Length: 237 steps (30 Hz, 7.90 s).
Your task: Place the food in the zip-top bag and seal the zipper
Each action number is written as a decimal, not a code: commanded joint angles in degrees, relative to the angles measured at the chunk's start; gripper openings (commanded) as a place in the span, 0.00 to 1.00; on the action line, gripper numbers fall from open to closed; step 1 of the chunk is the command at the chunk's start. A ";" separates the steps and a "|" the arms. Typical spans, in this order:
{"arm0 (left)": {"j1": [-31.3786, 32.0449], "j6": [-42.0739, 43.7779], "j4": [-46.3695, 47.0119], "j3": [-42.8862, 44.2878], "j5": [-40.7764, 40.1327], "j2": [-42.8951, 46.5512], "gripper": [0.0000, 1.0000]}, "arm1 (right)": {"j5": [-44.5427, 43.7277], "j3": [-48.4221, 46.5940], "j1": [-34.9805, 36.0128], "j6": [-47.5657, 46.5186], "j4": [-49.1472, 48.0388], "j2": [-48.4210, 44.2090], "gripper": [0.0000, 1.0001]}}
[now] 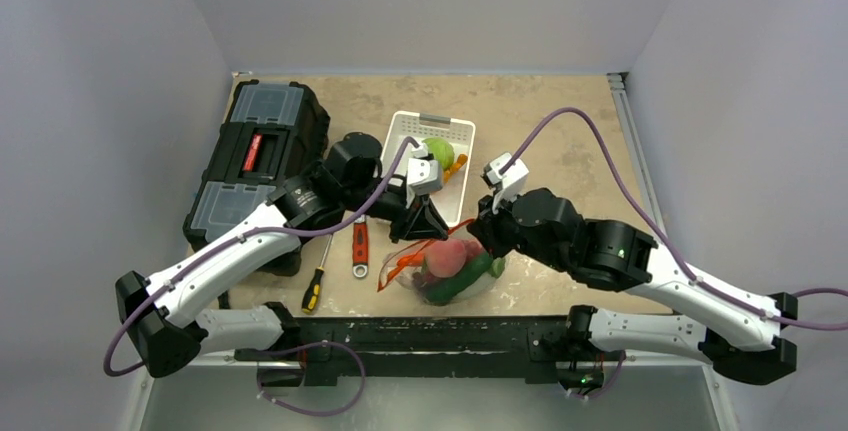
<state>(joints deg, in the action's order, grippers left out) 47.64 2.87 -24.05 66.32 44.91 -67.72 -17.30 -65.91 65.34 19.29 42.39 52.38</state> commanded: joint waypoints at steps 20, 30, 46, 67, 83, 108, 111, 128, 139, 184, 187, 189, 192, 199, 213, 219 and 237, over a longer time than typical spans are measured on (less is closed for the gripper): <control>0.00 5.24 -9.86 4.10 -5.80 -0.79 0.00 | -26.17 3.91 -0.76 23.10 10.75 -9.76 0.00; 0.01 4.72 -9.74 4.43 -3.71 -1.28 0.00 | 2.22 1.28 -0.74 2.23 1.59 -3.68 0.53; 0.09 4.77 -9.64 4.23 0.03 -0.17 0.00 | 0.83 -5.29 -2.24 -4.75 2.75 2.37 0.98; 0.22 6.03 -8.97 2.92 3.91 0.97 0.00 | 29.68 -1.49 -2.32 -15.56 -6.71 3.39 0.85; 0.18 6.06 -8.87 2.93 5.62 1.95 0.00 | 30.20 3.55 -3.97 -15.42 -7.87 2.84 0.52; 0.35 3.12 -8.74 3.77 -2.01 0.78 0.00 | -6.47 5.01 -4.01 2.05 -1.18 0.09 0.00; 0.42 2.77 -9.58 4.54 -4.28 0.20 0.00 | -14.28 5.01 -3.99 7.17 3.73 0.86 0.00; 0.18 4.04 -12.49 5.83 -10.74 -0.32 0.00 | -25.59 -0.04 -3.99 16.54 15.85 1.07 0.00; 0.13 3.06 -10.35 4.80 -9.71 1.08 0.43 | -26.95 -0.37 -3.99 17.81 16.82 0.70 0.00; 0.70 -2.36 5.33 -4.80 -35.28 16.79 0.67 | -49.46 -1.91 -30.45 2.12 11.54 12.72 0.00; 0.78 -2.35 5.46 -4.91 -35.59 17.08 0.66 | -33.45 -3.09 -28.38 7.97 11.71 23.27 0.00; 0.83 -2.35 5.38 -5.03 -36.49 17.02 0.67 | -31.35 -1.66 -23.42 10.28 8.48 28.26 0.00; 0.79 -2.12 5.12 -5.27 -38.47 17.18 0.67 | -28.92 -1.42 -16.48 11.13 5.12 35.23 0.00; 0.80 -1.28 5.42 -5.77 -40.25 16.58 0.67 | -21.85 4.42 -14.54 11.13 -3.41 35.47 0.00; 0.86 -0.95 5.66 -6.16 -42.19 16.46 0.66 | -13.31 12.40 -14.63 10.47 -9.22 21.35 0.45; 0.85 -0.23 9.31 -9.04 -45.88 20.66 0.68 | -7.61 10.90 -14.63 7.92 -9.59 5.65 0.78; 1.05 -17.84 -3.63 -3.76 -59.74 43.24 0.70 | -18.60 0.93 -14.63 4.56 -7.62 -30.01 0.99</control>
<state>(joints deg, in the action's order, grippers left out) 48.45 -5.28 -21.43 59.59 -11.55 -31.70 -29.28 -60.99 50.94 25.43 33.61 25.41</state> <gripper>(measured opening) 0.685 0.987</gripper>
